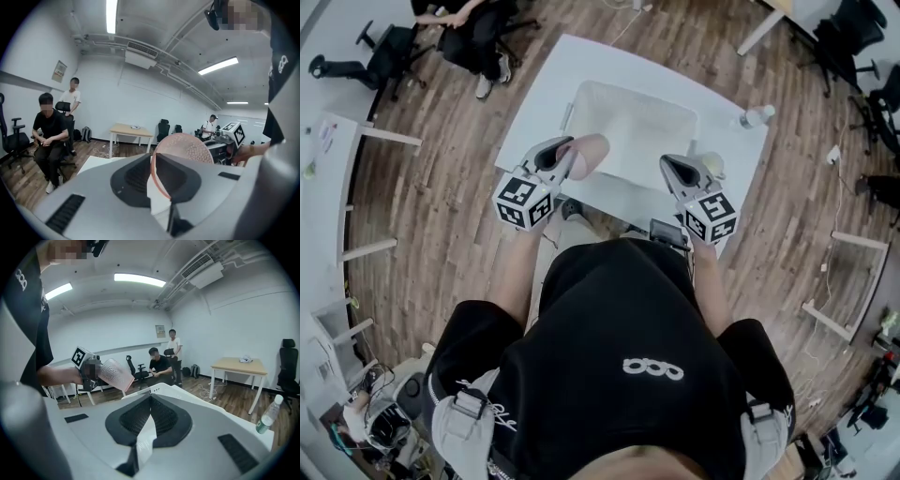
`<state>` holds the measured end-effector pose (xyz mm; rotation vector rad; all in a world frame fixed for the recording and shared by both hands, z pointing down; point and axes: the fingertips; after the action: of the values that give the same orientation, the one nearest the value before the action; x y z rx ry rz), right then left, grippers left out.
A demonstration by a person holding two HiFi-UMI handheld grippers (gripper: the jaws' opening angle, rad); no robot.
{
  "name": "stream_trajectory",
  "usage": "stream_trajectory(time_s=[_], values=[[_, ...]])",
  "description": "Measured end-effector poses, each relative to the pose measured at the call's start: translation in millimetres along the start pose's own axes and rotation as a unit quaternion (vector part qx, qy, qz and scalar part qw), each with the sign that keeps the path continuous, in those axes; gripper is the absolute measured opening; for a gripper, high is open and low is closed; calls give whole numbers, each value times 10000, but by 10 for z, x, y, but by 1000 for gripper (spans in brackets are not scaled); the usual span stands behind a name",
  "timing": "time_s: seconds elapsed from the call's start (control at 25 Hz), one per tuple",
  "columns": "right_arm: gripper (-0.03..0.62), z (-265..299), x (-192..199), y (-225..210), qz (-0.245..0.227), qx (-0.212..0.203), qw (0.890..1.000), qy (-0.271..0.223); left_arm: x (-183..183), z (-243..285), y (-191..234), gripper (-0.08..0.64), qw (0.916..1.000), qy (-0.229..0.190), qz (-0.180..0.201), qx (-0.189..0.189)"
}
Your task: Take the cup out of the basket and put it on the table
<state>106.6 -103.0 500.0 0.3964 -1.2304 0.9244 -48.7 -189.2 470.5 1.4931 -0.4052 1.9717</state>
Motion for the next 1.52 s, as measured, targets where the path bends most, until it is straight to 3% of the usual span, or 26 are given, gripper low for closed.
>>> stream_trajectory(time_s=[0.6,1.52], values=[[25,-436,393,210,-233,-600,9978,181,410,-516,-654,38,9971,-306,-396,-573],[25,-754,569,185,-245,-563,9980,174,529,-655,-967,38,9966,-264,-419,-665]])
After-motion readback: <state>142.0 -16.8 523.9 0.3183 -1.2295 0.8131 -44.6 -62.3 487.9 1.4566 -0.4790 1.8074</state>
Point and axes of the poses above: the fingertips, and each gripper's own axes: z forward along the fingers, y to its left, x out of its underside, and after that the axes turned 11 degrees about -x, right-handed
